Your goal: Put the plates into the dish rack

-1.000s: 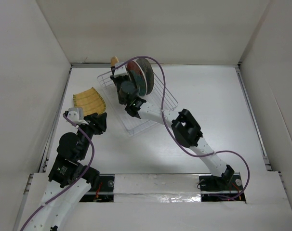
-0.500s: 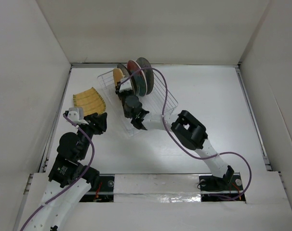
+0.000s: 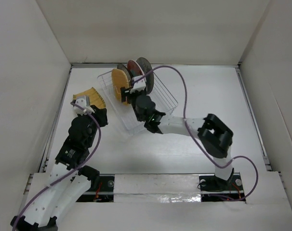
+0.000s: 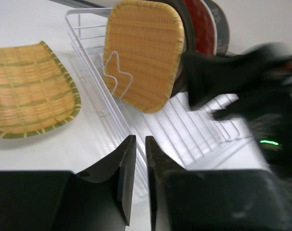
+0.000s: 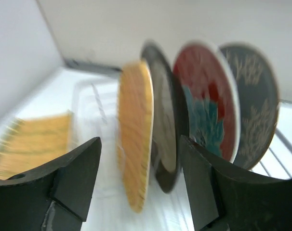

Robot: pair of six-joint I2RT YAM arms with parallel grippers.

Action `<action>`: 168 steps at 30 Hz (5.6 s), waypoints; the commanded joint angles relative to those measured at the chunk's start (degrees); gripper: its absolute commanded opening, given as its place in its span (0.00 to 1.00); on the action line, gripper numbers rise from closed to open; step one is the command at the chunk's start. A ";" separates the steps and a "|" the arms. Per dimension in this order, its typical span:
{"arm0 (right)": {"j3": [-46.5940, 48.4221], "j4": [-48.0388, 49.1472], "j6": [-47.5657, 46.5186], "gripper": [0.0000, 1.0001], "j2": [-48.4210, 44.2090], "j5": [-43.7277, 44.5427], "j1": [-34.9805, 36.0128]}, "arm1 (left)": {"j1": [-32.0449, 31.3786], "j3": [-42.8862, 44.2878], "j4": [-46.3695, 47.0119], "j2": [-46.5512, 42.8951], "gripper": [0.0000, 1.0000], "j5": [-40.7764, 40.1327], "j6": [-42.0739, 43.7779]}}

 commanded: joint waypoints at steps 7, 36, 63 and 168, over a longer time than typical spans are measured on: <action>-16.28 -13.07 22.30 0.00 -29.98 -13.90 0.84 | 12.39 8.51 3.96 19.46 0.00 -1.43 -9.09; -42.84 -20.63 27.06 0.52 -57.42 -32.90 -7.42 | 49.62 1.57 27.94 59.64 0.50 29.44 -18.15; -25.63 -24.85 29.95 0.06 -47.77 -45.64 -8.12 | 44.01 2.52 19.26 10.79 0.00 23.99 -20.80; 44.79 -19.14 -8.36 0.47 25.90 10.68 1.81 | 2.52 4.73 -1.49 -10.49 0.21 1.58 2.23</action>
